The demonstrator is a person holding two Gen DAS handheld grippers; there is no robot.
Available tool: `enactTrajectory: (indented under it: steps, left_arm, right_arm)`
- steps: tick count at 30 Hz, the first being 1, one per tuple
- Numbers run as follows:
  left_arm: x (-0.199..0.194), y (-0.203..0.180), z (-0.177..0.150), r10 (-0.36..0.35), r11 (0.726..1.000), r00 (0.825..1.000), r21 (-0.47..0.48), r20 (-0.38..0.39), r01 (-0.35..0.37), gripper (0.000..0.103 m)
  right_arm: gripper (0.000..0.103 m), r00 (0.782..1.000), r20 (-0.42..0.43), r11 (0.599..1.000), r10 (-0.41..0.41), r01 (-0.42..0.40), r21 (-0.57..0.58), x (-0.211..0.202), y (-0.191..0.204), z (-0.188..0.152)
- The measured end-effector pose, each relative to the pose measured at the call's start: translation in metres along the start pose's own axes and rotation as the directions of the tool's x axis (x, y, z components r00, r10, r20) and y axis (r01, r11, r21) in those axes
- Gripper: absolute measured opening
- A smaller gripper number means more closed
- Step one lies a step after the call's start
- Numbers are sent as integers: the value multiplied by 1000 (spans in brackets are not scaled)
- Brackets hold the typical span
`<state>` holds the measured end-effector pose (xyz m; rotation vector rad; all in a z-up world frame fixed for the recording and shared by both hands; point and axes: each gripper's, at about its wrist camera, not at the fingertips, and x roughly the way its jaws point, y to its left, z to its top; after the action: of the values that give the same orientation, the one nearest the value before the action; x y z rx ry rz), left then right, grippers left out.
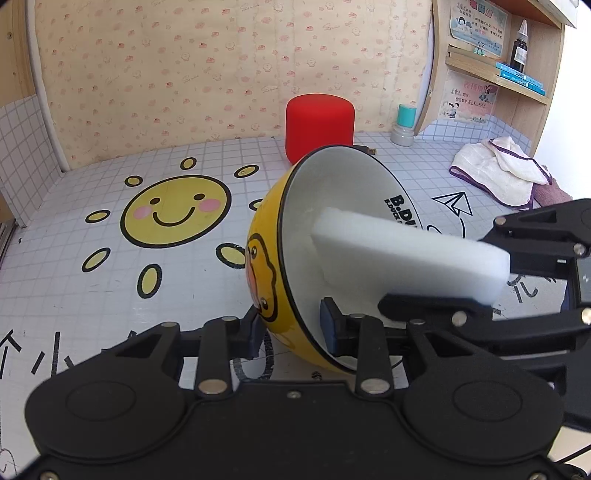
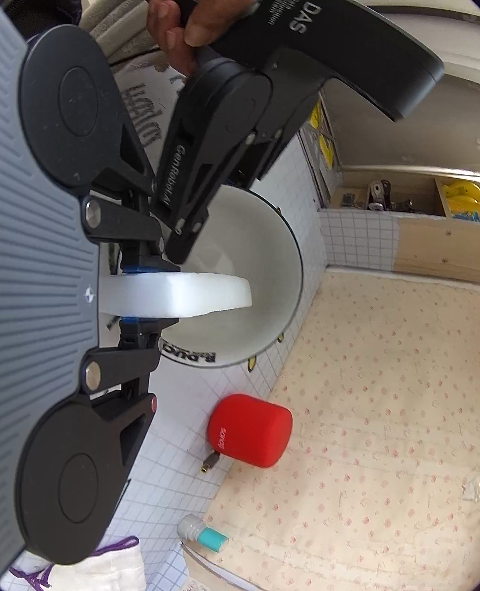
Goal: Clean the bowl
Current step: 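Rotate the bowl with the left gripper while the right gripper keeps scrubbing the inner wall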
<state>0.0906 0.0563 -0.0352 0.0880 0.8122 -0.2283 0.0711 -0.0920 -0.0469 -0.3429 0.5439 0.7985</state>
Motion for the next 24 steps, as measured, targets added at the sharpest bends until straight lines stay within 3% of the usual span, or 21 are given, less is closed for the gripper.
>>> enactTrajectory:
  steps: [7, 12, 17, 24]
  left_arm:
    - [0, 0, -1, -7, 1000, 1000, 4, 1, 7, 35]
    - [0, 0, -1, -9, 1000, 1000, 2, -1, 9, 36]
    - [1, -1, -2, 9, 1000, 1000, -9, 2, -9, 47]
    - [0, 5, -16, 19, 976, 999, -218, 43, -9, 60]
  right_arm:
    - [22, 1000, -10, 1000, 14, -14, -7, 1, 2, 3]
    - [22, 996, 31, 996, -84, 83, 15, 2, -5, 7]
    - [22, 996, 27, 997, -79, 79, 14, 2, -6, 4]
    - [22, 998, 35, 996, -48, 45, 72, 0, -14, -1]
